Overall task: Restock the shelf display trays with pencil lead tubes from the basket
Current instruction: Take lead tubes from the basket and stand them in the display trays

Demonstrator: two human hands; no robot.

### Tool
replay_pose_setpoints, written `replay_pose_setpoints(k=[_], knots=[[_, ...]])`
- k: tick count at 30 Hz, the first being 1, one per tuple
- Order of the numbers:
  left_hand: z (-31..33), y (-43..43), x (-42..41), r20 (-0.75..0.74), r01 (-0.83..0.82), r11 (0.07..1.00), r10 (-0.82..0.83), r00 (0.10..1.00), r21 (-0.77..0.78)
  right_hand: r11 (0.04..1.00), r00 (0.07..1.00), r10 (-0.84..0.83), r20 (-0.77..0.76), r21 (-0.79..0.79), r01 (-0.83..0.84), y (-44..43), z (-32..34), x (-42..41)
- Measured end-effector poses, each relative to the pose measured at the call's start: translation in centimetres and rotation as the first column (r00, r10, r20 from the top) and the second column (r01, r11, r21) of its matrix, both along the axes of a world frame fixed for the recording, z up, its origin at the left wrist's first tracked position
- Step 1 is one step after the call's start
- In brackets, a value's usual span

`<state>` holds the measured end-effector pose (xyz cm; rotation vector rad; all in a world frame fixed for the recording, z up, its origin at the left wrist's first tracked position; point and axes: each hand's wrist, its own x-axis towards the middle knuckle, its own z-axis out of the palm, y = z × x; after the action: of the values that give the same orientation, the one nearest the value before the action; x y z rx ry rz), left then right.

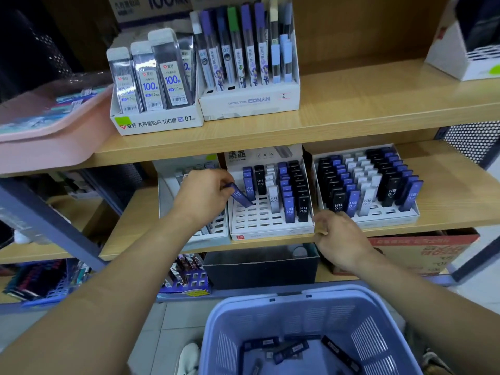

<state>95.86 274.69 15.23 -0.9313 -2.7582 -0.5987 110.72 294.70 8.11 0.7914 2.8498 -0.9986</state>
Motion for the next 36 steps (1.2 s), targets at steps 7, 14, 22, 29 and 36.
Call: replay_pose_setpoints(k=[7, 14, 22, 29, 36], knots=[[-1.6, 2.2, -1.0, -0.082, 0.019, 0.997, -0.025, 0.996, -0.072, 0.999, 0.999, 0.013, 0.039, 0.041, -0.015, 0.2, -0.8, 0.0], [-2.8, 2.8, -1.9, -0.049, 0.079, 0.979, -0.089, 0.995, -0.188, 0.993, 0.999, 0.043, 0.029, 0.11, -0.046, 0.5, -1.0, -0.1], [-3.5, 3.6, -2.6, -0.046, 0.047, 0.989, -0.054, 0.997, -0.142, 0.937, 0.98, 0.189, 0.061, 0.287, -0.199, -0.9, -1.3, 0.3], [-4.8, 4.7, -3.6, -0.065, 0.033, 0.987, -0.044, 0.997, -0.157, 0.945, 0.977, 0.203, 0.067, 0.249, -0.213, -1.8, -1.6, -0.2], [-5.3, 4.0, -4.1, -0.155, 0.025, 0.967, -0.066, 0.986, -0.253, 0.951, 0.975, 0.217, 0.042, 0.217, -0.221, -1.4, -1.3, -0.2]])
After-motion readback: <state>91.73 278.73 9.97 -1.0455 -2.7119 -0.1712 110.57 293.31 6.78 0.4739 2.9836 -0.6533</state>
